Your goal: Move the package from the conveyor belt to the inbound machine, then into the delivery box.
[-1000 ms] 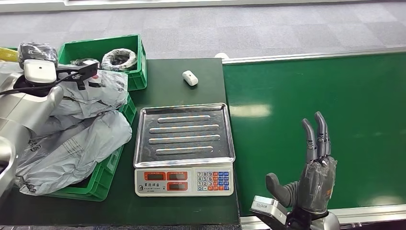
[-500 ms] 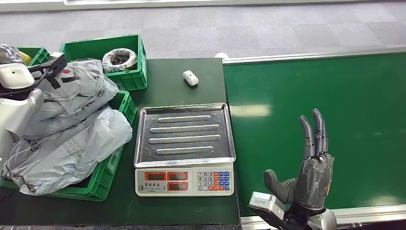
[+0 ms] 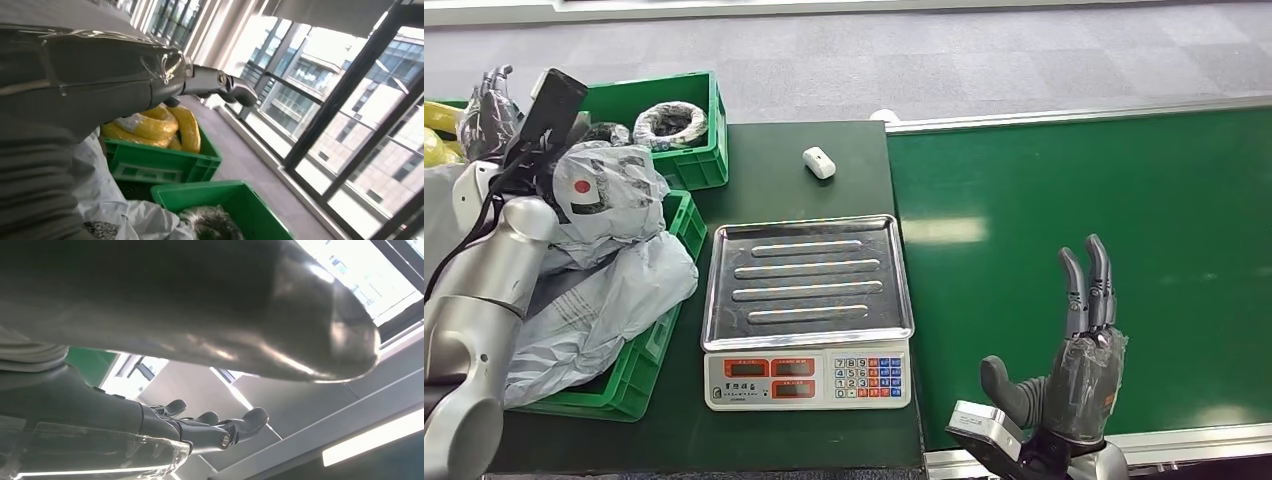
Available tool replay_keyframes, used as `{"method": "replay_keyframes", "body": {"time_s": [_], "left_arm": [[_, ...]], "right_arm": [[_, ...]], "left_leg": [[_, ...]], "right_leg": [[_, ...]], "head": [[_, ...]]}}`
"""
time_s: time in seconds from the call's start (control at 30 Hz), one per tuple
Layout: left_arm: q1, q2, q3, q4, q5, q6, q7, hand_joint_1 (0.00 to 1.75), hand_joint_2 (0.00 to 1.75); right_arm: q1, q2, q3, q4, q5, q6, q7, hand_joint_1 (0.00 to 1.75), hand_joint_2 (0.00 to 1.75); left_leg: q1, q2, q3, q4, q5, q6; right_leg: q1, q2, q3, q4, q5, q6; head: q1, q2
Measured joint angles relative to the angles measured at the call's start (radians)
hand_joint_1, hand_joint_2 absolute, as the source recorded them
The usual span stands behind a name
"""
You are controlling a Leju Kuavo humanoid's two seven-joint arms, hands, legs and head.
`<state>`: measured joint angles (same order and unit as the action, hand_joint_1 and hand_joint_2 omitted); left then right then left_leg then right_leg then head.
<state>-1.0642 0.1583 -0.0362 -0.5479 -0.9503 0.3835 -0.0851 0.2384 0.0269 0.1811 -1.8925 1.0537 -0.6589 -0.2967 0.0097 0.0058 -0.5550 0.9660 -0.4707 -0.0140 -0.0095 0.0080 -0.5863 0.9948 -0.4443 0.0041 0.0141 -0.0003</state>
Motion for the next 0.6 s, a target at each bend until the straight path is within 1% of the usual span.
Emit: {"method": "replay_keyframes", "body": {"time_s": [0.03, 0.1, 0.17, 0.23, 0.27, 0.33, 0.4, 0.53, 0.6], "left_arm": [[0.019, -0.011, 0.019, -0.029, 0.083, -0.04, -0.064, 0.0, 0.0], [0.095, -0.035, 0.055, -0.14, 0.349, -0.166, -0.231, 0.0, 0.0], [0.226, -0.061, 0.067, -0.319, 0.663, -0.29, -0.387, 0.0, 0.0], [0.379, -0.084, 0.066, -0.518, 0.929, -0.359, -0.508, 0.0, 0.0], [0.452, -0.096, 0.065, -0.614, 1.023, -0.379, -0.55, 0.0, 0.0], [0.589, -0.124, 0.069, -0.799, 1.133, -0.41, -0.601, 0.0, 0.0], [0.695, -0.157, 0.076, -0.954, 1.162, -0.443, -0.614, 0.0, 0.0], [0.842, -0.228, 0.096, -1.201, 1.161, -0.545, -0.616, 0.0, 0.0], [0.873, -0.25, 0.099, -1.262, 1.158, -0.571, -0.617, 0.0, 0.0]], "right_arm": [[0.0, 0.0, 0.0, 0.0, 0.0, -0.002, 0.0, 0.0, 0.0], [0.002, 0.0, 0.0, 0.0, -0.003, -0.009, -0.004, 0.0, 0.0], [0.007, -0.002, 0.0, 0.0, -0.019, -0.017, -0.016, 0.0, 0.0], [0.013, -0.005, -0.001, 0.0, -0.05, -0.025, -0.038, 0.0, 0.0], [0.016, -0.007, -0.001, 0.001, -0.066, -0.028, -0.051, 0.0, 0.0], [0.021, -0.01, -0.002, 0.002, -0.089, -0.032, -0.072, 0.0, 0.0], [0.024, -0.012, -0.002, 0.004, -0.105, -0.032, -0.089, 0.0, 0.0], [0.024, -0.013, -0.002, 0.004, -0.181, -0.032, -0.147, 0.0, 0.0], [0.023, -0.013, -0.001, 0.004, -0.218, -0.032, -0.172, 0.0, 0.0]], "left_leg": [[0.0, -0.001, 0.0, 0.0, 0.0, 0.0], [0.0, -0.001, 0.0, 0.0, 0.0, 0.0], [0.0, 0.002, 0.0, -0.001, -0.002, -0.002], [0.0, 0.008, 0.001, -0.001, -0.005, -0.003], [0.0, 0.011, 0.002, -0.001, -0.006, -0.003], [0.0, 0.013, 0.003, -0.001, -0.008, -0.002], [0.0, 0.009, 0.003, 0.0, -0.009, -0.002], [0.0, 0.005, 0.003, 0.0, -0.009, -0.001], [0.0, 0.005, 0.003, 0.0, -0.009, -0.001]], "right_leg": [[0.0, 0.0, 0.0, 0.0, 0.0, 0.0], [0.0, -0.001, 0.001, 0.0, 0.0, 0.0], [0.0, 0.002, 0.001, 0.0, -0.001, 0.0], [0.0, 0.008, 0.0, 0.0, -0.001, 0.0], [0.0, 0.011, 0.0, 0.0, -0.001, 0.0], [0.0, 0.013, -0.001, 0.0, -0.003, 0.001], [0.0, 0.01, 0.0, 0.0, -0.005, 0.002], [0.0, 0.006, 0.002, -0.001, -0.007, 0.003], [0.0, 0.005, 0.003, -0.001, -0.007, 0.003]], "head": [[0.0, 0.0], [0.0, 0.0], [0.0, 0.0], [0.0, 0.0], [0.0, 0.0], [0.0, 0.0], [0.0, 0.0], [0.0, 0.0], [0.0, 0.0]]}}
